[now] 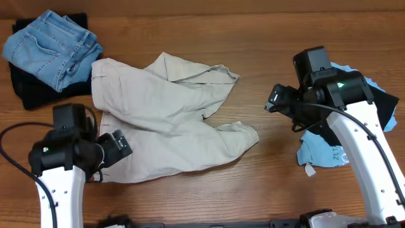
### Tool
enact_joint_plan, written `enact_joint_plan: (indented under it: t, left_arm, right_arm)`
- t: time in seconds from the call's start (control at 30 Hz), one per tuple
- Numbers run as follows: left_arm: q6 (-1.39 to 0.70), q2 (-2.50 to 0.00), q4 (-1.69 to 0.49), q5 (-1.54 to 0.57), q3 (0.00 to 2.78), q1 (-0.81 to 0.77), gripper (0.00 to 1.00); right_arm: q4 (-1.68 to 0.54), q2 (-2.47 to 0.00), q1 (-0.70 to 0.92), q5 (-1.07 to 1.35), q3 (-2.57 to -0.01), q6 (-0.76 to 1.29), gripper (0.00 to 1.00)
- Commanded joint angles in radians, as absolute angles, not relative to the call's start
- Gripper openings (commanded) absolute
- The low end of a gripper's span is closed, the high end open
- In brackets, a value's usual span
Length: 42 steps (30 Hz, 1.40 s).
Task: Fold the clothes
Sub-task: 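Move the right gripper to the right pant leg cuff and grasp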
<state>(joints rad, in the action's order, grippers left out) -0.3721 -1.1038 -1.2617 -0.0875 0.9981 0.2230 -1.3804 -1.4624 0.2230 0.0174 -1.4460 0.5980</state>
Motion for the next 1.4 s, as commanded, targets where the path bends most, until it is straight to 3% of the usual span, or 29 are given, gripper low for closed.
enact_joint_plan:
  t: [0.0,0.13,0.33,0.67,0.73,0.8,0.87,0.93,1.17,1.37]
  left_arm:
    - [-0.343,-1.15,-1.158,-0.082,0.91,0.341,1.0]
    - [-0.329,-1.271,-1.037,-0.17,0.863,0.442,1.0]
    - [-0.33,-1.489,-0.886,-0.131,0.849,0.451,1.0]
    - [-0.31,-1.576,-0.858,-0.131,0.828,0.451,0.97]
    - [-0.309,-1.576,-0.855,-0.131,0.826,0.451,0.87]
    - [-0.306,-1.576,-0.855,-0.131,0.826,0.451,0.56]
    - [-0.305,-1.576,-0.859,-0.132,0.826,0.451,0.33]
    - [-0.303,-1.576,-0.859,-0.132,0.826,0.451,0.31]
    - [-0.284,-1.576,-0.855,-0.177,0.826,0.451,0.04]
    - [-0.283,-1.576,-0.855,-0.176,0.826,0.451,0.04]
  right_arm:
    - [-1.361,-1.439,0.223,0.001,-1.406,0.578,1.0]
    - [-1.343,-1.44,0.223,0.025,-1.399,0.577,1.0]
    - [-1.335,-1.44,0.223,0.031,-1.399,0.574,1.0]
    - [-1.314,-1.44,0.223,0.041,-1.295,0.632,1.0]
    - [-1.246,-1.44,0.223,0.095,-1.225,0.632,1.0]
    - [-1.169,-1.44,0.223,0.199,-1.163,0.621,0.97]
    - [-1.101,-1.441,0.223,0.269,-1.095,0.621,0.95]
    - [-1.03,-1.442,0.223,0.318,-1.026,0.622,0.93]
    - [-0.793,-1.452,0.223,0.362,-0.829,0.655,0.9]
    - [-0.635,-1.487,0.223,0.369,-0.786,0.654,0.88]
